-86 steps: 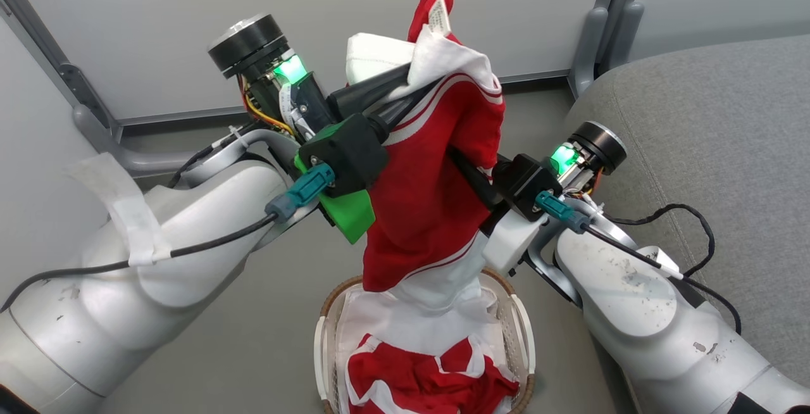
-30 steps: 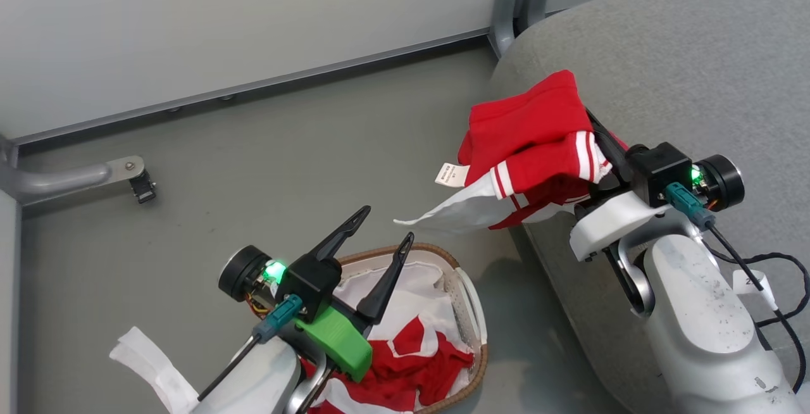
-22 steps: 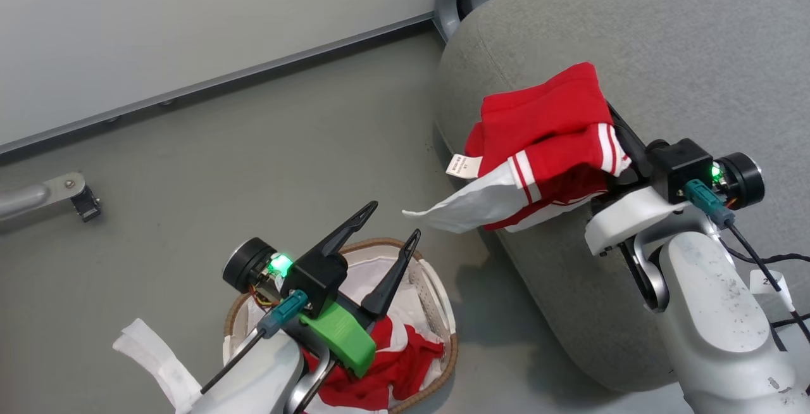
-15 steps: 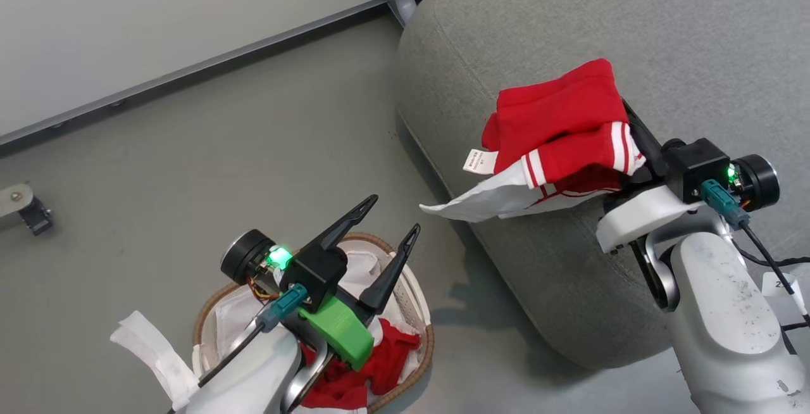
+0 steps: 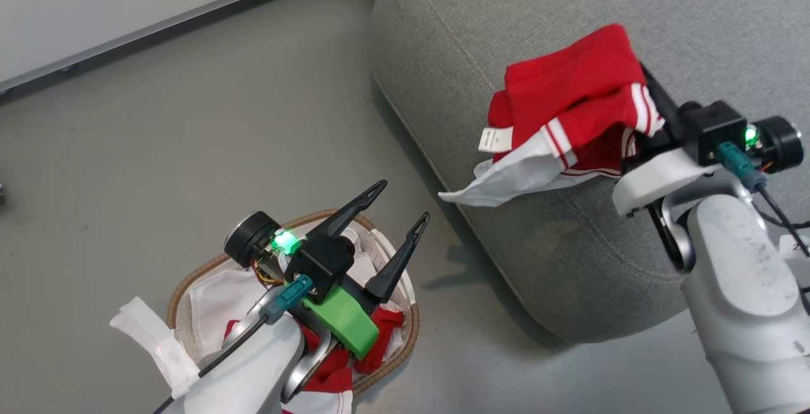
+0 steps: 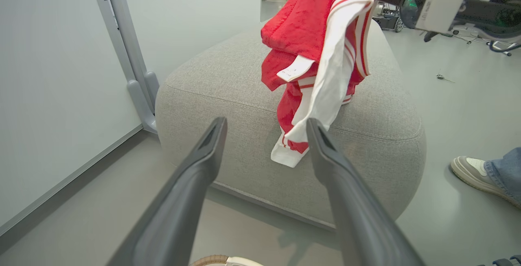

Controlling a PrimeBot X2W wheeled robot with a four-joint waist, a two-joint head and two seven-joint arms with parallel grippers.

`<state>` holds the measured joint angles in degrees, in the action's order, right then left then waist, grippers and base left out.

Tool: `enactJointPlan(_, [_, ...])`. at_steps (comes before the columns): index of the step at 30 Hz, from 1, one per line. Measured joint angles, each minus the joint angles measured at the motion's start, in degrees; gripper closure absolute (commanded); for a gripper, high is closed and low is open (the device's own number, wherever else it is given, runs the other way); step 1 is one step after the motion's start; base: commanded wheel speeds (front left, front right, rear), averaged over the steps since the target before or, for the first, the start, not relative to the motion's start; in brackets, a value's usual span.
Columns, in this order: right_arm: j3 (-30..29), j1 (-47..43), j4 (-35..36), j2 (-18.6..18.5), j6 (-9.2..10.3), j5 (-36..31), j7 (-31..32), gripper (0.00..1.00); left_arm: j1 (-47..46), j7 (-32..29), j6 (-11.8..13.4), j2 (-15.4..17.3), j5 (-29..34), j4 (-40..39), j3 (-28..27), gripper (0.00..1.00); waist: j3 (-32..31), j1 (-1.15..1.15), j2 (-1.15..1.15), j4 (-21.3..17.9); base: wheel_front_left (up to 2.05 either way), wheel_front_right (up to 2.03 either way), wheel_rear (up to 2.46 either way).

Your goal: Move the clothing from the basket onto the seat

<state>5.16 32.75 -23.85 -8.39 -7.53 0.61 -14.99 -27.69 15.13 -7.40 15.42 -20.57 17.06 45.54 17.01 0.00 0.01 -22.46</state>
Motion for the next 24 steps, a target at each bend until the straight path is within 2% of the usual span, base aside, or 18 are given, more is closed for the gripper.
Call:
enactJointPlan(8, [-2.38,14.55,-4.50,-8.34,0.00,2.89,0.00,1.00,-2.64,0.01,0.00,0.23,0.67,-1.29,1.31,0.00,3.40,0.00,0.00,4.01,0.00,0.00,0.00])
enactJointPlan(18, [-6.05,35.76,-13.82,-26.52,0.00,1.52,0.96,1.00,-9.03,0.01,-0.01,-0.24,3.20,-3.76,3.63,0.00,10.63,0.00,0.00,10.69,0.00,0.00,0.00])
enactJointPlan(24, [-8.60,41.58,-18.01,-31.30,0.00,-1.24,1.85,1.00,-11.99,0.01,0.00,-1.09,4.53,-6.08,4.17,0.00,16.73,0.00,0.00,14.23,0.00,0.00,0.00])
